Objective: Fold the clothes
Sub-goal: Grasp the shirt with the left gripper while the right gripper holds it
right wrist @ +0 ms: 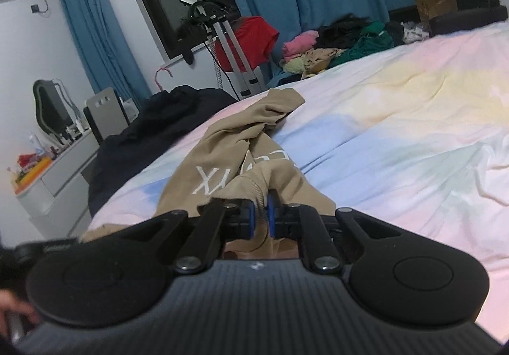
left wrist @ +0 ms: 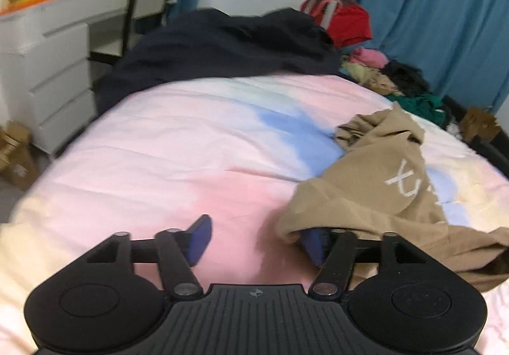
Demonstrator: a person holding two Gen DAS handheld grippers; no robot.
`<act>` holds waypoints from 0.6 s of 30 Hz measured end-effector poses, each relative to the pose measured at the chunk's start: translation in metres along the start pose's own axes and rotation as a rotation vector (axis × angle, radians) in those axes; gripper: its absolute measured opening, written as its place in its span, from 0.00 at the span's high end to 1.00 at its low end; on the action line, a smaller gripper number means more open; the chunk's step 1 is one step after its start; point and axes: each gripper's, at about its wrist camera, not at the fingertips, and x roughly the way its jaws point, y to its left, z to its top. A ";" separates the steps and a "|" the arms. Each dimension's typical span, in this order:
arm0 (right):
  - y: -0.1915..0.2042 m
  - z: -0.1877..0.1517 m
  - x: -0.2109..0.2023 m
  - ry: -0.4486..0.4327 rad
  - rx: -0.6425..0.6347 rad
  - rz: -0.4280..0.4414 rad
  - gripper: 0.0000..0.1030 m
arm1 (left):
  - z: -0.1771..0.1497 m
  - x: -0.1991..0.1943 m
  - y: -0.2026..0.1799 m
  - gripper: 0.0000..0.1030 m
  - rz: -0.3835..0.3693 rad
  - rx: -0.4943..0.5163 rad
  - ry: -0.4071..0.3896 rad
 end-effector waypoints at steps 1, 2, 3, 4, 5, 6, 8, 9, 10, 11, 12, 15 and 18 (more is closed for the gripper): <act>-0.002 0.001 0.002 0.004 0.011 0.002 0.89 | -0.001 -0.010 0.000 0.28 0.021 0.019 -0.026; -0.005 0.001 0.002 0.008 0.021 0.001 0.89 | -0.003 -0.020 0.000 0.25 0.042 0.029 -0.070; -0.007 0.001 0.002 0.012 0.030 0.000 0.89 | -0.004 -0.030 -0.001 0.24 0.062 0.037 -0.121; -0.009 0.000 0.004 0.018 0.038 -0.001 0.89 | -0.006 -0.040 -0.002 0.22 0.082 0.044 -0.172; -0.010 -0.001 0.005 0.024 0.046 -0.003 0.89 | -0.007 -0.049 -0.004 0.21 0.093 0.042 -0.221; -0.011 -0.002 0.006 0.031 0.054 -0.005 0.89 | -0.008 -0.056 -0.006 0.21 0.090 0.042 -0.269; -0.013 -0.002 0.009 0.037 0.059 -0.006 0.89 | -0.009 -0.064 -0.016 0.20 0.056 0.081 -0.330; -0.013 -0.002 0.010 0.039 0.058 -0.006 0.89 | -0.010 -0.065 -0.024 0.19 0.027 0.123 -0.339; -0.013 -0.001 0.011 0.040 0.054 -0.005 0.89 | -0.014 -0.063 -0.034 0.16 -0.013 0.171 -0.332; -0.013 -0.001 0.011 0.042 0.054 -0.002 0.89 | -0.018 -0.060 -0.044 0.13 -0.055 0.219 -0.320; -0.013 -0.001 0.011 0.045 0.054 0.001 0.89 | -0.024 -0.056 -0.055 0.12 -0.090 0.252 -0.309; -0.014 0.000 0.010 0.047 0.059 0.013 0.89 | -0.047 -0.034 -0.090 0.11 -0.147 0.381 -0.255; -0.015 0.001 0.008 0.044 0.062 0.018 0.89 | -0.069 -0.014 -0.125 0.11 -0.152 0.563 -0.215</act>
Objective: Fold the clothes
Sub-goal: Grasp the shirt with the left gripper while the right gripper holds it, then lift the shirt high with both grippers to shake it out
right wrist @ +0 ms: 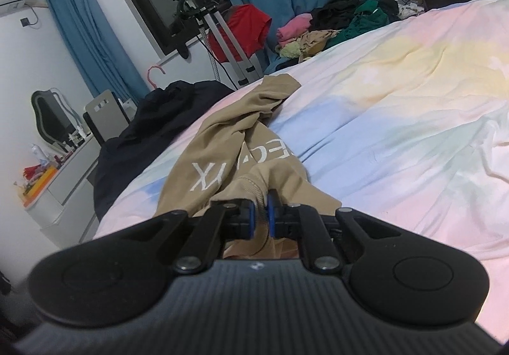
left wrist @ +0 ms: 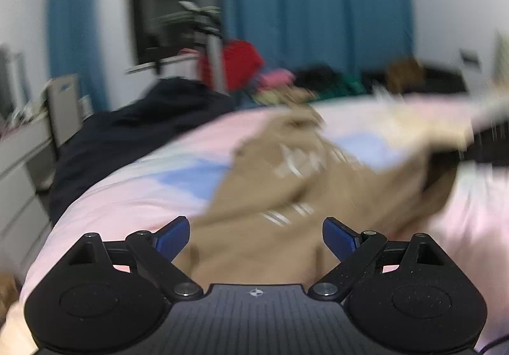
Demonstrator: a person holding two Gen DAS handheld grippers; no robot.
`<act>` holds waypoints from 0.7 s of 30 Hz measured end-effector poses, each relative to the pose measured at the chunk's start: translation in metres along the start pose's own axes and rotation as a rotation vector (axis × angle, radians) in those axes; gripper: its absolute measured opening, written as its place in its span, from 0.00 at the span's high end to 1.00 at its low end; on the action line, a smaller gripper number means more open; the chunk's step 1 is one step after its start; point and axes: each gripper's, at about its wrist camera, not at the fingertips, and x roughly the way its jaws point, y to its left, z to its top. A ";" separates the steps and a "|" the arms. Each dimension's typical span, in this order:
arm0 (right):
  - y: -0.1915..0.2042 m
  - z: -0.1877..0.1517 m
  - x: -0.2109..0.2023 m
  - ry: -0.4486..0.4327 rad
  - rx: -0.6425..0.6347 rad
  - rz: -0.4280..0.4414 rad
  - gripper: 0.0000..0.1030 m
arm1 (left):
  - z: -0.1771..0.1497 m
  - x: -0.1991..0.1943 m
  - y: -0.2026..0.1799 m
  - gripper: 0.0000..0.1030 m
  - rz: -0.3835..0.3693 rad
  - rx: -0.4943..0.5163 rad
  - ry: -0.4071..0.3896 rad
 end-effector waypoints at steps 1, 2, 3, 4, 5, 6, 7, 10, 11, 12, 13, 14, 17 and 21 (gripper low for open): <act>-0.001 0.000 0.000 0.000 0.004 0.000 0.89 | -0.005 0.002 -0.009 0.11 -0.003 0.048 -0.005; -0.001 0.001 0.000 0.000 0.007 0.000 0.89 | -0.012 0.003 -0.018 0.11 -0.004 0.093 -0.013; -0.002 0.001 -0.001 0.000 0.010 0.000 0.89 | -0.015 0.006 -0.026 0.11 0.009 0.132 -0.020; -0.003 0.001 -0.001 0.000 0.012 0.001 0.89 | -0.018 0.010 -0.031 0.11 0.040 0.162 -0.025; -0.002 0.001 -0.001 -0.001 0.012 0.002 0.89 | -0.020 0.013 -0.034 0.10 0.075 0.176 -0.027; -0.003 0.001 -0.001 -0.003 0.011 0.002 0.89 | -0.021 0.013 -0.034 0.10 0.111 0.169 -0.033; -0.003 0.001 -0.002 -0.005 0.011 0.002 0.89 | -0.021 0.013 -0.033 0.09 0.148 0.158 -0.041; -0.004 0.001 -0.002 -0.016 0.017 -0.009 0.89 | -0.018 0.004 -0.024 0.09 0.245 0.087 -0.111; -0.005 0.001 -0.002 -0.023 0.021 -0.017 0.89 | -0.016 -0.004 -0.020 0.09 0.261 0.052 -0.149; -0.005 0.001 -0.002 -0.028 0.023 -0.022 0.89 | -0.014 -0.013 -0.015 0.08 0.275 0.013 -0.192; -0.006 0.001 -0.002 -0.034 0.025 -0.026 0.89 | -0.012 -0.023 -0.009 0.07 0.289 -0.026 -0.235; -0.007 0.001 -0.003 -0.040 0.028 -0.025 0.89 | -0.010 -0.033 -0.006 0.06 0.304 -0.056 -0.275; -0.006 0.002 -0.007 -0.064 0.026 -0.011 0.89 | -0.006 -0.059 -0.006 0.05 0.343 -0.085 -0.381; 0.001 0.002 -0.020 -0.163 0.006 0.004 0.89 | -0.008 -0.084 -0.019 0.05 0.373 -0.038 -0.457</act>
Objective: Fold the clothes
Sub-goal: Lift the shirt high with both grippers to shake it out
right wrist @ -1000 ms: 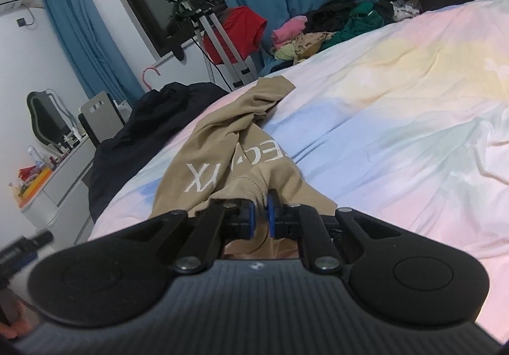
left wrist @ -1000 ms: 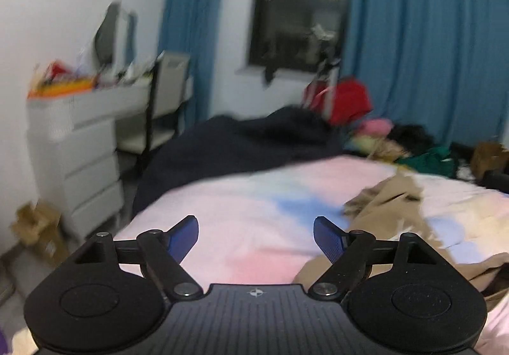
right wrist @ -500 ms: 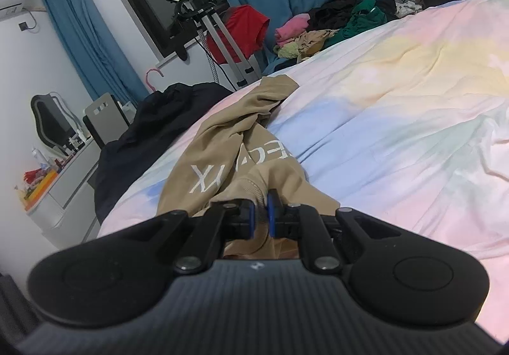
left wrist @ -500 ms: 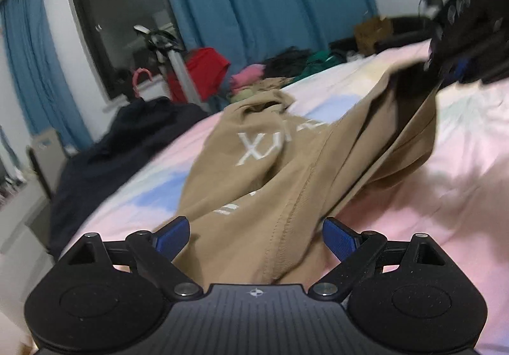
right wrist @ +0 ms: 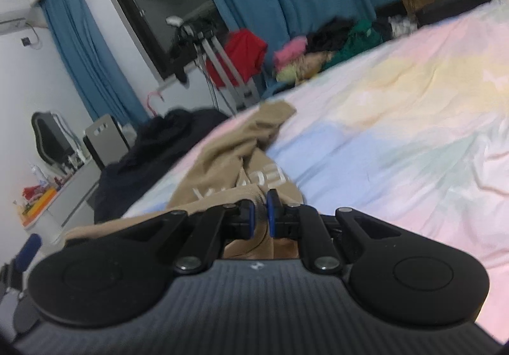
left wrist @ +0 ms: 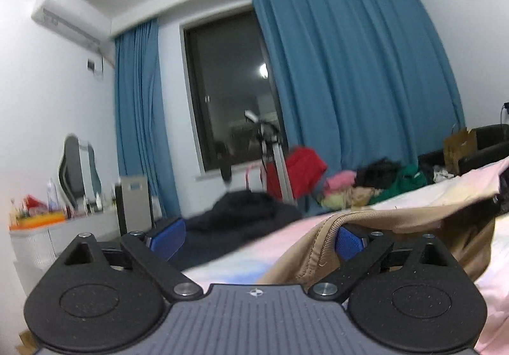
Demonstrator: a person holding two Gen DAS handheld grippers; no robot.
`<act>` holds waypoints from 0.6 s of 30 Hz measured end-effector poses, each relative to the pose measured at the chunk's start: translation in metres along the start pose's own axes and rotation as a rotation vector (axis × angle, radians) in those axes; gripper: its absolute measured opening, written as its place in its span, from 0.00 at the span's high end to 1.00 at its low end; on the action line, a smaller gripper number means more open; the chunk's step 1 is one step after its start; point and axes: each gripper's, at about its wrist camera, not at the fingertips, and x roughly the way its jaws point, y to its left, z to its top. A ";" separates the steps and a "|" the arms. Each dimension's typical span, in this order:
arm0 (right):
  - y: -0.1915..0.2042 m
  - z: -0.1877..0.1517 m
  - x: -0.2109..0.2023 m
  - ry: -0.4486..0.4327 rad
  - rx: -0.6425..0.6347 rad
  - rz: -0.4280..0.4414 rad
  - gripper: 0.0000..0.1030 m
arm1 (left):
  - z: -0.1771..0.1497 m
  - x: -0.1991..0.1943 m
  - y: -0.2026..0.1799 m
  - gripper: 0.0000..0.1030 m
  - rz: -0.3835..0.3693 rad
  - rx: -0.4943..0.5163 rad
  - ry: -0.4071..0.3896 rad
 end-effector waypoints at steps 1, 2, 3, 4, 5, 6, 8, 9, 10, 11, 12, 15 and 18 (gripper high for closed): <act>0.002 0.001 -0.004 -0.036 -0.005 0.005 0.89 | 0.001 -0.001 -0.004 0.04 0.005 0.028 0.003; 0.004 0.002 -0.009 -0.072 -0.009 0.010 0.89 | 0.002 -0.001 -0.010 0.04 0.008 0.059 0.012; 0.006 0.003 -0.013 -0.101 -0.018 0.010 0.89 | 0.001 -0.001 -0.015 0.04 0.014 0.097 0.030; 0.008 0.004 -0.016 -0.128 -0.027 0.009 0.89 | -0.002 0.001 -0.021 0.04 0.020 0.136 0.052; 0.009 0.004 -0.019 -0.154 -0.037 0.003 0.89 | -0.006 0.009 -0.028 0.04 0.024 0.174 0.084; 0.010 0.005 -0.022 -0.180 -0.047 -0.003 0.89 | -0.011 0.019 -0.034 0.04 0.027 0.212 0.119; 0.010 0.007 -0.026 -0.219 -0.064 -0.029 0.88 | -0.023 0.036 -0.046 0.04 0.025 0.284 0.200; 0.009 0.008 -0.026 -0.226 -0.062 -0.038 0.88 | -0.029 0.042 -0.051 0.04 0.018 0.317 0.250; 0.007 0.010 -0.026 -0.230 -0.059 -0.045 0.88 | -0.035 0.046 -0.053 0.04 0.014 0.340 0.281; 0.005 0.012 -0.025 -0.233 -0.056 -0.051 0.86 | -0.040 0.049 -0.055 0.04 0.011 0.360 0.305; 0.004 0.013 -0.024 -0.225 -0.058 -0.060 0.77 | -0.044 0.053 -0.057 0.04 0.008 0.380 0.329; 0.005 0.011 -0.016 -0.206 -0.127 -0.142 0.52 | -0.039 0.054 -0.049 0.04 0.077 0.330 0.312; 0.005 0.006 0.000 -0.138 -0.214 -0.221 0.35 | -0.023 0.055 -0.028 0.04 0.167 0.196 0.267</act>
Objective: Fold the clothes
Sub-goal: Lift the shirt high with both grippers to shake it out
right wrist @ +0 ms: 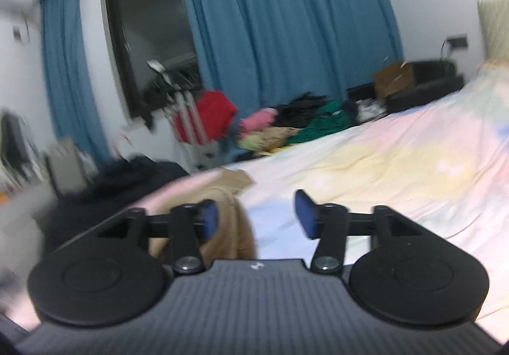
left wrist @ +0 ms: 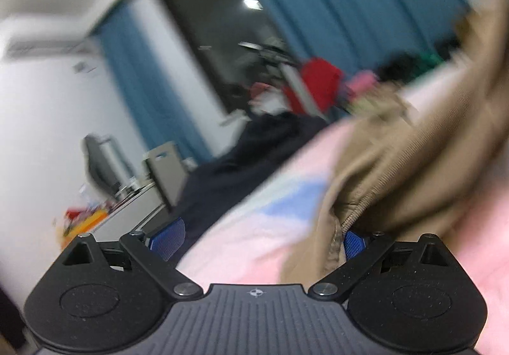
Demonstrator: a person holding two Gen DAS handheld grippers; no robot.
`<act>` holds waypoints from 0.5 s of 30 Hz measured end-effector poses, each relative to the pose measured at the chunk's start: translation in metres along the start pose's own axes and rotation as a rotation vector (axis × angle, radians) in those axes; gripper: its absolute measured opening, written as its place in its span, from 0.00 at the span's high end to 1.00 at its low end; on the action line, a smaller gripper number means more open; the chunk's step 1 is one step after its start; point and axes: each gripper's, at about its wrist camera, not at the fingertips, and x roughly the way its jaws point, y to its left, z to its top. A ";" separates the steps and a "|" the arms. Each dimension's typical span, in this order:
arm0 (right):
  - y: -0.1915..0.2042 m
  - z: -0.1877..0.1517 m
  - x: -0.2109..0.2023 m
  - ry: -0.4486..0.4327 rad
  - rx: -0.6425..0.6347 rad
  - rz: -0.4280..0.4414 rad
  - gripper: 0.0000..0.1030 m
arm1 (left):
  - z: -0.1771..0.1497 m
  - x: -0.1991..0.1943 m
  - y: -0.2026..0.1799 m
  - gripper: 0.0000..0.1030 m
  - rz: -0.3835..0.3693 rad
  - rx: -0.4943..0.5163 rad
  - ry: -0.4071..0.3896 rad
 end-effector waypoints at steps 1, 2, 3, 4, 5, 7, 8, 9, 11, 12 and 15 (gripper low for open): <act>0.001 -0.002 0.005 0.023 -0.033 -0.021 0.33 | 0.005 -0.001 0.011 0.03 0.021 -0.060 -0.017; 0.002 -0.006 0.011 0.057 -0.053 -0.023 0.32 | 0.009 -0.005 0.021 0.00 0.031 -0.113 -0.038; 0.003 -0.011 0.018 0.103 -0.077 -0.018 0.32 | 0.012 -0.009 0.032 0.00 0.040 -0.163 -0.060; 0.006 -0.017 0.025 0.153 -0.099 -0.015 0.32 | 0.015 -0.014 0.039 0.00 0.045 -0.199 -0.082; 0.009 -0.023 0.031 0.204 -0.122 -0.012 0.32 | 0.018 -0.018 0.044 0.00 0.055 -0.219 -0.101; 0.019 -0.038 0.044 0.319 -0.186 0.012 0.33 | 0.024 -0.022 0.052 0.00 0.069 -0.230 -0.130; 0.025 -0.047 0.049 0.367 -0.223 0.022 0.33 | 0.025 -0.027 0.055 0.00 0.072 -0.234 -0.140; 0.031 -0.055 0.053 0.414 -0.261 0.030 0.33 | 0.027 -0.032 0.056 0.00 0.073 -0.237 -0.147; 0.039 -0.070 0.061 0.494 -0.319 0.041 0.33 | 0.031 -0.035 0.062 0.00 0.072 -0.247 -0.155; 0.038 -0.070 0.060 0.491 -0.305 0.031 0.33 | 0.034 -0.032 0.066 0.00 0.068 -0.252 -0.158; 0.031 -0.060 0.054 0.429 -0.217 -0.018 0.33 | 0.034 -0.029 0.069 0.00 0.060 -0.253 -0.158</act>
